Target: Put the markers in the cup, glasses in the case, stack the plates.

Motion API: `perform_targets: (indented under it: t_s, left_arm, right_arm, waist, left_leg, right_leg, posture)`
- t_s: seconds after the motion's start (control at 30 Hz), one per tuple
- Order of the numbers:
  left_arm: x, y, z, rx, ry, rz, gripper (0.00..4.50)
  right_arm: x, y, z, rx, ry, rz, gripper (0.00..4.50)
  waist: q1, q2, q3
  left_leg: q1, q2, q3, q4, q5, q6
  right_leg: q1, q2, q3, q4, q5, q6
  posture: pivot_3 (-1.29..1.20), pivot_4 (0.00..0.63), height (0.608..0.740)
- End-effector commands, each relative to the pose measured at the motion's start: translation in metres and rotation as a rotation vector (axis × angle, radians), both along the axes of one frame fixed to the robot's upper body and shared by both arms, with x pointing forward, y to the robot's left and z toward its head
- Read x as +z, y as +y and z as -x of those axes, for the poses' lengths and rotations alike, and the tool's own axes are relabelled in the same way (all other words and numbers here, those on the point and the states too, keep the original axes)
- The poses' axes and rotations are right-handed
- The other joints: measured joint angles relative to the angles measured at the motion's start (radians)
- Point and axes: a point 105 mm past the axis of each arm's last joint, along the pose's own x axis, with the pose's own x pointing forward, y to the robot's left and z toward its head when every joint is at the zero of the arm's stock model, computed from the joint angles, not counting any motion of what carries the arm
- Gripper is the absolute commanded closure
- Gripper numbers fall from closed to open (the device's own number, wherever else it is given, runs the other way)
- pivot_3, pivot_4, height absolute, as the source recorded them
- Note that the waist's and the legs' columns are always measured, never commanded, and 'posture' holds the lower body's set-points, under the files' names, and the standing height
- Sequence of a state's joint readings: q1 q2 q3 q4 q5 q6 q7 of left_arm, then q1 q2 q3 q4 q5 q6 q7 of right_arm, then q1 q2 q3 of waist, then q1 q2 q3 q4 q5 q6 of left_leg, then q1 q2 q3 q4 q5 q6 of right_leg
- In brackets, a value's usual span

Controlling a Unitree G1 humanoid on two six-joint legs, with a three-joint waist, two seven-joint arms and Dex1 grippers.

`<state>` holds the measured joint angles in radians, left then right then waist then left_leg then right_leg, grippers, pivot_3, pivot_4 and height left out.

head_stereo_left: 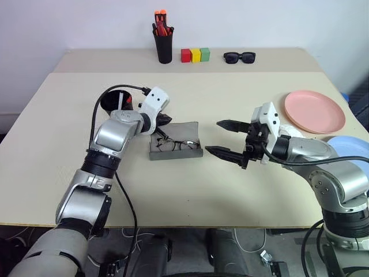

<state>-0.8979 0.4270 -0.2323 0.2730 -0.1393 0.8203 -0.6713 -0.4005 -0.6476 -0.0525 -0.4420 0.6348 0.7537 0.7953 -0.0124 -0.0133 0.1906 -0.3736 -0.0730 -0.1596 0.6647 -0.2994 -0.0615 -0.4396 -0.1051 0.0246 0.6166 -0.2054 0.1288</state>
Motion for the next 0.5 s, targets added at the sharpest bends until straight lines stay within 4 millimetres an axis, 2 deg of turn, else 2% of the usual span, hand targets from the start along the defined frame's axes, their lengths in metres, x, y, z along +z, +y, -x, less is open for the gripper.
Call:
perform_targets:
  t_s: [0.03,0.23,0.33,0.5]
  left_arm:
    - [0.003,-0.001,0.007,-0.056,0.026,-0.007,4.45]
    - [0.006,-0.001,0.022,-0.128,0.072,-0.015,4.45]
    - [0.006,-0.003,0.035,-0.192,0.093,-0.022,4.45]
    - [-0.007,-0.008,0.066,-0.293,0.171,-0.042,4.45]
  right_arm:
    - [0.008,0.000,0.001,0.003,-0.050,-0.001,0.00]
    - [0.007,-0.001,-0.001,-0.008,-0.053,0.005,0.00]
    - [0.007,-0.002,-0.001,-0.010,-0.054,0.010,0.00]
    - [0.006,-0.003,-0.003,-0.015,-0.059,0.018,0.00]
  waist:
    - [-0.002,0.000,0.000]
    - [-0.001,0.000,0.000]
    - [-0.002,0.000,0.000]
    - [-0.002,0.000,0.000]
  left_leg:
    - [0.000,0.000,0.000,0.000,0.000,0.000]
    - [0.000,0.000,0.000,0.000,0.000,0.000]
    - [0.000,0.000,0.000,0.000,0.000,0.000]
    - [0.000,0.000,0.000,0.000,0.000,0.000]
  right_leg:
    - [0.000,0.000,0.000,0.000,0.000,0.000]
    - [0.000,0.000,0.000,0.000,0.000,0.000]
    - [0.000,0.000,0.000,0.000,0.000,0.000]
    - [0.000,0.000,0.000,0.000,0.000,0.000]
  posture:
    - [0.00,0.150,0.740]
    - [0.00,0.150,0.740]
    - [0.00,0.150,0.740]
    - [0.00,0.150,0.740]
